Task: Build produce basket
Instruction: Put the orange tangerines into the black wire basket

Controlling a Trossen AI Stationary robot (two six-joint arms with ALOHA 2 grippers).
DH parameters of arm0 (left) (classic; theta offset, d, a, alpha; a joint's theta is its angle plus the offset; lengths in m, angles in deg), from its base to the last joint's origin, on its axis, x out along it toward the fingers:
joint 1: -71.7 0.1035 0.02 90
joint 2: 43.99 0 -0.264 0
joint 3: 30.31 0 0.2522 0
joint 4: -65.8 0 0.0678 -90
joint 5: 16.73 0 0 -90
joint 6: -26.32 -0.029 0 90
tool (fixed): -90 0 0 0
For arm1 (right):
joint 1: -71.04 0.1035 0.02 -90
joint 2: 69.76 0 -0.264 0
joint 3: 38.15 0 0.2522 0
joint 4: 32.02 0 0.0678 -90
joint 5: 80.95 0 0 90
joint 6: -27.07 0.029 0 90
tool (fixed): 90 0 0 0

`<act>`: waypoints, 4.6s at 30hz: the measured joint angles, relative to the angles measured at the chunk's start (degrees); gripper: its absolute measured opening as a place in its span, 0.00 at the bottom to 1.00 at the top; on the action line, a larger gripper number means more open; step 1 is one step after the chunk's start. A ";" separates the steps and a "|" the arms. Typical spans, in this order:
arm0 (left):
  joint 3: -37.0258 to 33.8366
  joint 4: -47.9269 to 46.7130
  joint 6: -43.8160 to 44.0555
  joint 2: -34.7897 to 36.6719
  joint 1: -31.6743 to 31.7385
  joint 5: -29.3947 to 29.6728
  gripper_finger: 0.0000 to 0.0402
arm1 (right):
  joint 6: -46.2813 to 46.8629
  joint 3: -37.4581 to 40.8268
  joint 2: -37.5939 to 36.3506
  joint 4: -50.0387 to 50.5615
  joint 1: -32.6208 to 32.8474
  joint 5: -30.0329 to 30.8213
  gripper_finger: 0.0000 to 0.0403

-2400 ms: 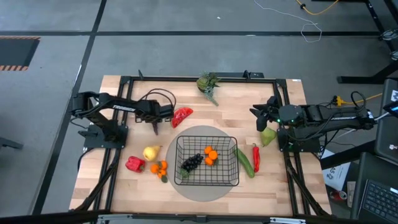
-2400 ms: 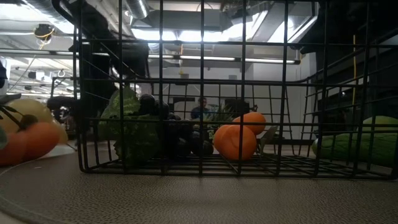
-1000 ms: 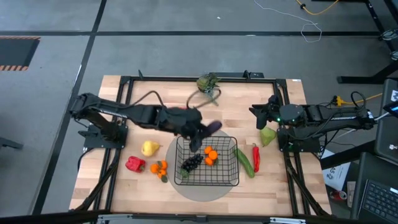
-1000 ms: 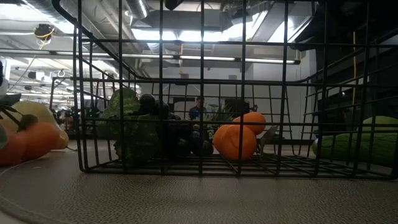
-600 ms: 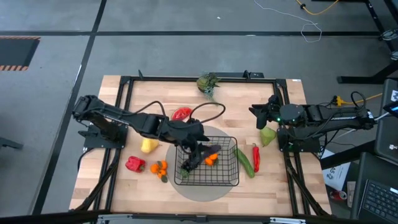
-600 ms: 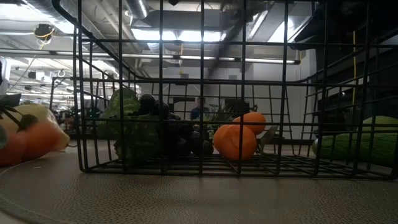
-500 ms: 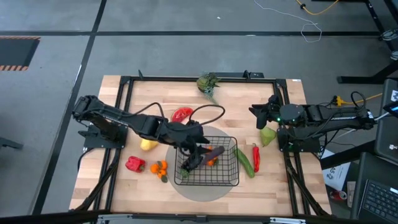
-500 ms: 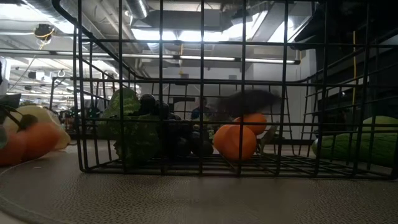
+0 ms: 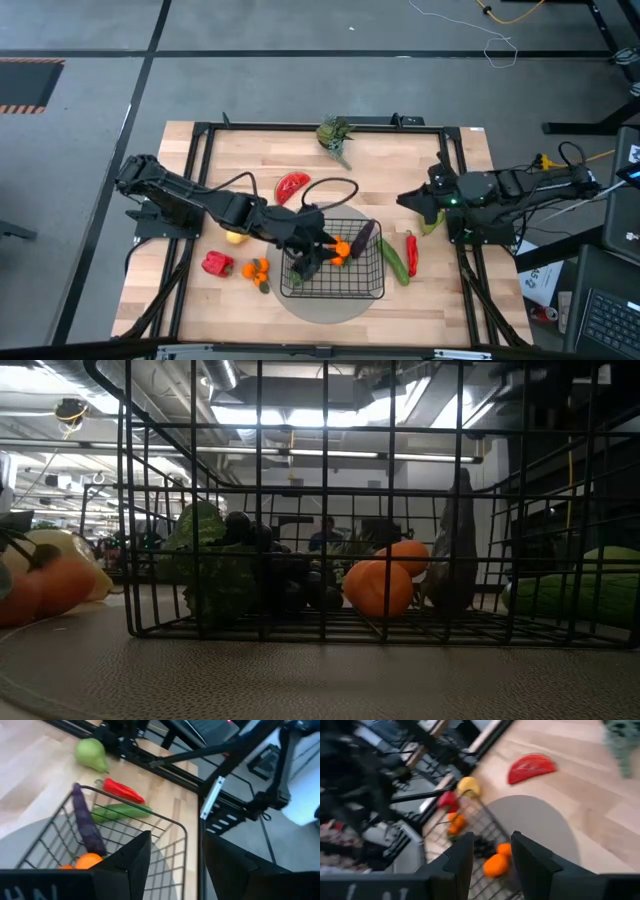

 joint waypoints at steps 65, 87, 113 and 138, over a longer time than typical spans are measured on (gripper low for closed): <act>-19.34 -38.84 31.63 3.04 -20.39 4.94 0.43 | 29.89 -29.49 35.91 54.03 18.59 -7.35 0.33; -19.93 -30.53 30.09 -3.78 -20.84 5.44 0.43 | 29.88 -29.49 35.91 52.78 18.59 -5.40 0.33; -19.80 -30.13 35.49 -8.94 -21.54 2.27 0.43 | 29.82 -29.47 35.90 48.66 18.59 -6.06 0.33; -11.67 -36.41 39.43 0.21 -22.26 -3.98 0.40 | 29.82 -29.47 35.89 46.67 18.57 -7.05 0.33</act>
